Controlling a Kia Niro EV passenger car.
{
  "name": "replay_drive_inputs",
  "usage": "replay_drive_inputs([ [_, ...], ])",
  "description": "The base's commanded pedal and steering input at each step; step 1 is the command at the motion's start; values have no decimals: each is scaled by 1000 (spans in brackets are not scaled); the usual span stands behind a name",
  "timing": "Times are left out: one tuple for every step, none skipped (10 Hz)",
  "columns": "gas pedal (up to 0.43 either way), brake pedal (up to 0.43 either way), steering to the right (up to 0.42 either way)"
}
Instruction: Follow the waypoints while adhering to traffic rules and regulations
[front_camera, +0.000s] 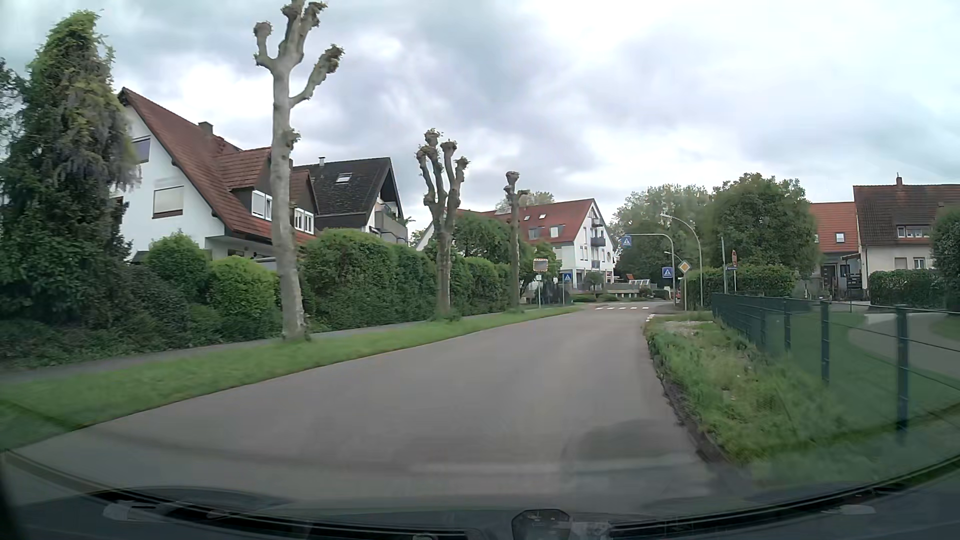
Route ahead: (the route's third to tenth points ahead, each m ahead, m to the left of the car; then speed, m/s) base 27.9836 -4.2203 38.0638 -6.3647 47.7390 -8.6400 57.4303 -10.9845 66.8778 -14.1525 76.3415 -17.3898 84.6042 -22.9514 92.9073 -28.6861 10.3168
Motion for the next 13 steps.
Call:
replay_drive_inputs([
  [47,0,72],
  [47,0,72],
  [47,0,72],
  [59,0,72],
  [59,0,70],
  [59,0,70],
  [59,0,70],
  [59,0,69],
  [59,0,68],
  [59,0,65],
  [59,0,60],
  [67,0,54],
  [79,0,49],
])
